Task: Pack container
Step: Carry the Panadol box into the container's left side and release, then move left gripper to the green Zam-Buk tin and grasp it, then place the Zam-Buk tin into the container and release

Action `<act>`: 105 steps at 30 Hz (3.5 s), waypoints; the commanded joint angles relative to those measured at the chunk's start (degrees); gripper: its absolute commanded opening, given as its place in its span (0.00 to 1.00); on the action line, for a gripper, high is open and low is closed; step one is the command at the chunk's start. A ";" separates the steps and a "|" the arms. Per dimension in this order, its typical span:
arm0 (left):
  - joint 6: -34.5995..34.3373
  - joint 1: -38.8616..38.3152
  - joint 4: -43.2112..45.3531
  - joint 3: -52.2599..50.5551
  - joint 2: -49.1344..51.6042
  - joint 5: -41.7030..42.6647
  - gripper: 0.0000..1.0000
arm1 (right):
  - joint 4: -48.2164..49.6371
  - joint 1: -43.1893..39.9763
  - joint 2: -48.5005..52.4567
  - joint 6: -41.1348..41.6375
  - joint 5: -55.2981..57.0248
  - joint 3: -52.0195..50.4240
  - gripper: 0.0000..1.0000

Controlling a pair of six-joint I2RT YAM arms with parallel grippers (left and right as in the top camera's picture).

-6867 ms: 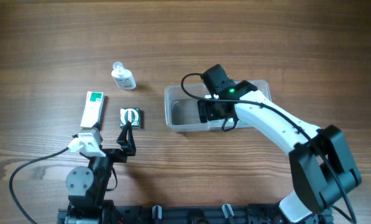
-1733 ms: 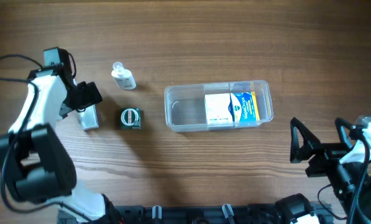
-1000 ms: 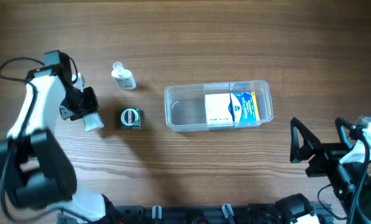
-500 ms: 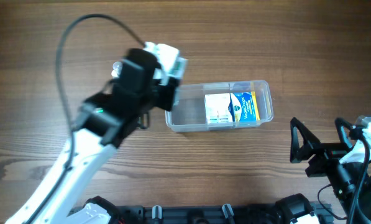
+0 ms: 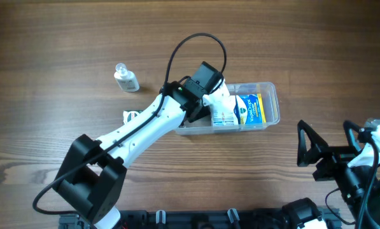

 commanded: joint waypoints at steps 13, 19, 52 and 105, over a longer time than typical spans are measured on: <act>-13.86 2.99 5.66 -0.04 0.04 10.14 0.37 | -0.11 -0.24 0.07 0.07 0.74 -0.02 1.00; -30.21 5.62 12.90 -0.04 4.33 14.45 0.16 | -0.09 -0.24 0.07 0.09 0.74 -0.02 1.00; -54.29 14.10 -21.20 0.17 -19.91 -1.44 0.70 | -5.64 -0.24 0.07 0.07 0.74 -0.02 1.00; -48.33 5.22 12.74 -13.51 -28.96 16.11 0.49 | -5.64 -0.24 0.07 0.07 0.74 -0.02 1.00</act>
